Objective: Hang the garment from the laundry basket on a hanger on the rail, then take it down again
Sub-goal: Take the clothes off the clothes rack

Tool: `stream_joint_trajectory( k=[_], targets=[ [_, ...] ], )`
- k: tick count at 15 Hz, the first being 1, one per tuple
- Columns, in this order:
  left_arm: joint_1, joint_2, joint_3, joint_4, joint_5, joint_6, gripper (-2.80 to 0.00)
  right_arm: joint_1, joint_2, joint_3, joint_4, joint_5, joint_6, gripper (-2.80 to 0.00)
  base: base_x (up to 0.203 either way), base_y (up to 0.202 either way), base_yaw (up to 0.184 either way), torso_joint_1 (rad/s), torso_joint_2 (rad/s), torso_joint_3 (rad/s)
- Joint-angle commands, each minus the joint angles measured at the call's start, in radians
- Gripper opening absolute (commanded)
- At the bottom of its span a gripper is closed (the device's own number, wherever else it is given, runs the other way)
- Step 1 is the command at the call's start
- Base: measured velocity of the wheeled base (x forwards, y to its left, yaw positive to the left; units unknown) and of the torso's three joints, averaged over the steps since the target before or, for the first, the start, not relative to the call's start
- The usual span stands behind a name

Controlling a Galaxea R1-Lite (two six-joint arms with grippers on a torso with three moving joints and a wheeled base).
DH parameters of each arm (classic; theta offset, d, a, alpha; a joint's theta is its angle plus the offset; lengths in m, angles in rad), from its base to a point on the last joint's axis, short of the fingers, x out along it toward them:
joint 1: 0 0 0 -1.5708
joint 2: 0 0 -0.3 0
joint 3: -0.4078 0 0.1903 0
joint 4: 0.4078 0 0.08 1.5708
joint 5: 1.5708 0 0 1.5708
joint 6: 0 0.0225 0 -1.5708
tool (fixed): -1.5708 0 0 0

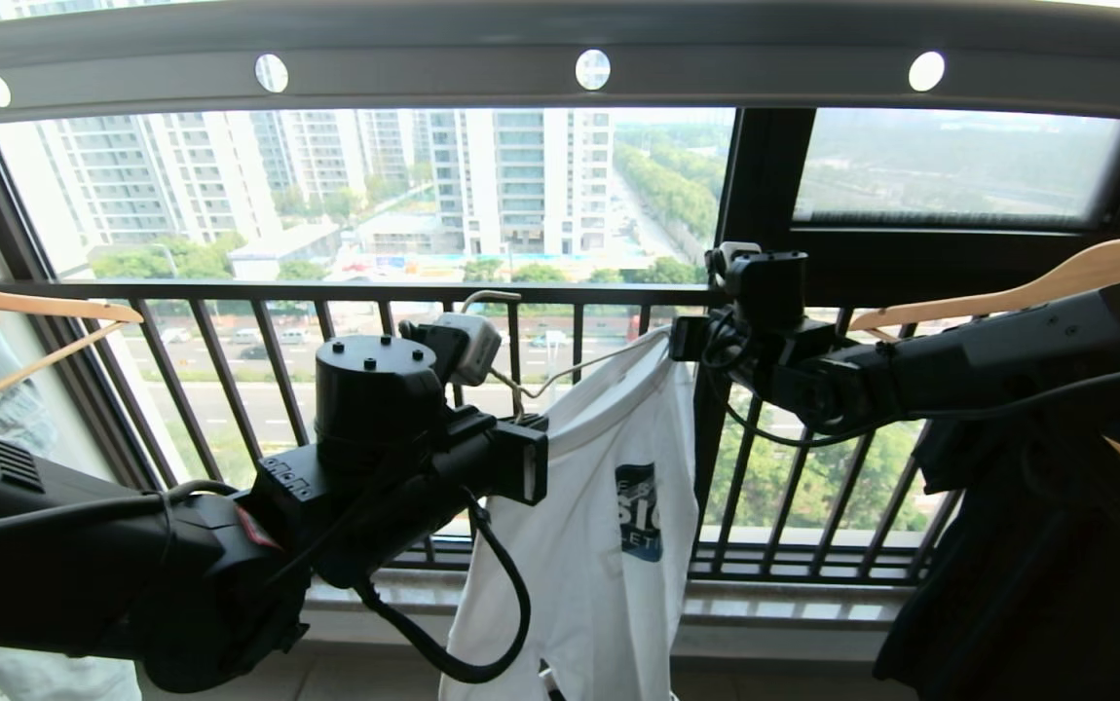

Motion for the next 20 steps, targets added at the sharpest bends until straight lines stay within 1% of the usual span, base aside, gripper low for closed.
stream_joint_trajectory(
  k=[1,5,7,10,11,13,14,16,17,19,20],
  targets=[
    [-0.007,-0.011,0.009,-0.002,-0.001,-0.001,-2.8,-0.012,0.028,-0.038,-0.002,-0.002,0.02,-2.8,0.0,0.0,0.0,0.0,0.0,0.0],
    [-0.007,-0.026,0.004,-0.004,0.002,-0.003,-2.8,-0.017,0.042,-0.039,0.008,0.009,0.023,-2.8,0.0,0.0,0.0,0.0,0.0,0.0],
    [-0.007,-0.039,0.004,-0.003,0.002,-0.003,-2.8,-0.014,0.044,-0.035,0.04,0.014,0.022,-2.8,0.0,0.0,0.0,0.0,0.0,0.0],
    [-0.007,-0.031,0.003,-0.004,0.004,-0.005,-2.8,0.002,0.042,-0.016,0.048,0.018,0.021,-2.8,0.0,0.0,0.0,0.0,0.0,0.0],
    [-0.007,-0.028,0.001,-0.004,0.005,-0.005,-2.8,0.02,0.035,0.002,0.047,0.018,0.02,-2.8,0.0,0.0,0.0,0.0,0.0,0.0],
    [-0.006,-0.015,-0.002,-0.012,0.007,-0.007,-2.8,0.083,0.03,0.051,0.045,0.017,0.02,-2.8,0.0,0.0,0.0,0.0,0.0,0.0],
    [-0.003,0.0,-0.005,-0.036,0.008,-0.008,-2.8,0.115,0.029,0.076,0.043,0.016,0.016,-2.8,0.0,0.0,0.0,0.0,0.0,0.0],
    [0.01,0.029,-0.011,-0.094,0.044,-0.006,-2.8,0.166,0.013,0.122,0.03,0.015,0.005,-2.8,0.0,0.0,0.0,0.0,0.0,0.0],
    [0.011,0.031,-0.014,-0.099,0.049,-0.006,-2.8,0.169,0.011,0.125,0.028,0.015,0.003,-2.8,0.0,0.0,0.0,0.0,0.0,0.0],
    [0.022,0.09,-0.055,-0.17,0.135,-0.009,-2.8,0.226,-0.02,0.184,0.024,0.014,-0.009,-2.8,0.0,0.0,0.0,0.0,0.0,0.0],
    [0.027,0.113,-0.066,-0.192,0.155,-0.009,-2.8,0.239,-0.031,0.195,0.023,0.013,-0.01,-2.8,0.0,0.0,0.0,0.0,0.0,0.0]
  ],
)
